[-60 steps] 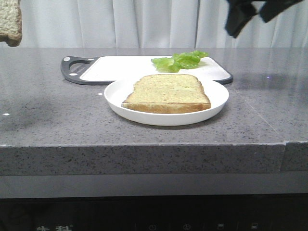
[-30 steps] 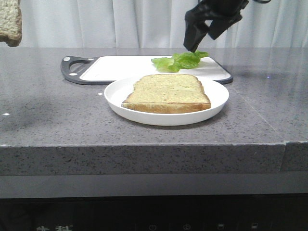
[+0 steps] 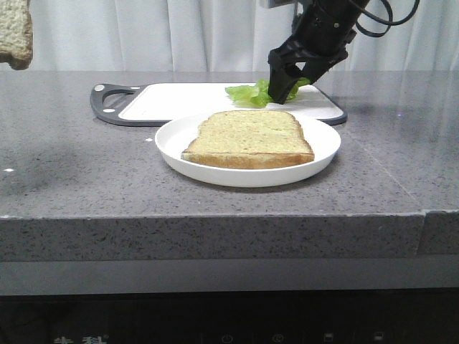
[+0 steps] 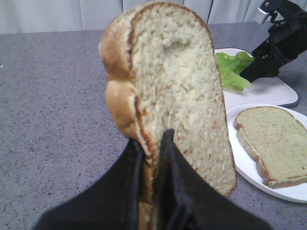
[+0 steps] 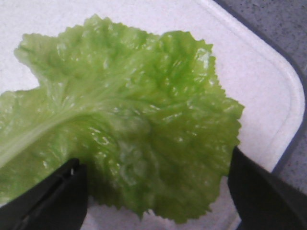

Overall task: Left arm grabs bread, right arm adds lettuce
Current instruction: 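Lower the right gripper to the lettuce leaf and grasp it, then lift the lettuce leaf and carry it over the plate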

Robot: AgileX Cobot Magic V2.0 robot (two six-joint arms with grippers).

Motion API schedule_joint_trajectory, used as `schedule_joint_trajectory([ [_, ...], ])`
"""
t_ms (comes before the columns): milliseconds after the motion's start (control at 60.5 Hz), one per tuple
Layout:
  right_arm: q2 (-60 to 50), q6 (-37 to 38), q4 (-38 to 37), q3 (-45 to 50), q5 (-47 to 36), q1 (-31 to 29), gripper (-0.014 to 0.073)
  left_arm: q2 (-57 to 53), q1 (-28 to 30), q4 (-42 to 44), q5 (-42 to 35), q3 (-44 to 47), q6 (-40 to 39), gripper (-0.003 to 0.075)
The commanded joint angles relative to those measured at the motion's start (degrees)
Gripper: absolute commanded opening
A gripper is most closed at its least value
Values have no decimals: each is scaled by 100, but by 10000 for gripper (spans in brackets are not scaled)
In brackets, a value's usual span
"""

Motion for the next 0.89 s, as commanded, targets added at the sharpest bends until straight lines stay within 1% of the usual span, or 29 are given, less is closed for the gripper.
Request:
schedule_joint_trajectory([
  [0,-304,-44,15,-191,-266,-9,596,-21,-3,133,-396,-186,-58,-21],
  [33,-304,-44,15,-191,-266,-9,567,-21,-3,133,-396,-186,-58,-21],
  [83,-322,-44,15,-191,-237,-9,472,-21,-3,133,-396,-186,-58,-21],
  [99,-322,-44,15,-191,-220,-9,418,-21,-3,133,-396,-186,-58,-21],
  [149,-337,-38,15,-191,-191,-15,298,-21,-3,133,-396,-186,-58,-21],
  [165,-338,-38,15,-191,-185,-15,237,-21,-3,133,-396,-186,-58,-20],
  [199,-343,-38,15,-191,-158,-15,158,-21,-3,133,-396,-186,-58,-21],
  [281,-350,-33,15,-191,-126,-15,-27,-21,-3,133,-396,-186,-58,-21],
  [314,-350,-21,15,-191,-108,-15,-76,-21,-3,133,-396,-186,-58,-21],
  [397,-386,58,15,-191,-79,-15,-55,-21,-3,133,-396,-186,-58,-21],
  [695,-871,72,27,-195,261,-15,-61,-21,-3,133,-396,-186,-58,-21],
  [877,-1333,72,418,-195,506,-15,-61,-21,-3,133,-396,-186,-58,-21],
])
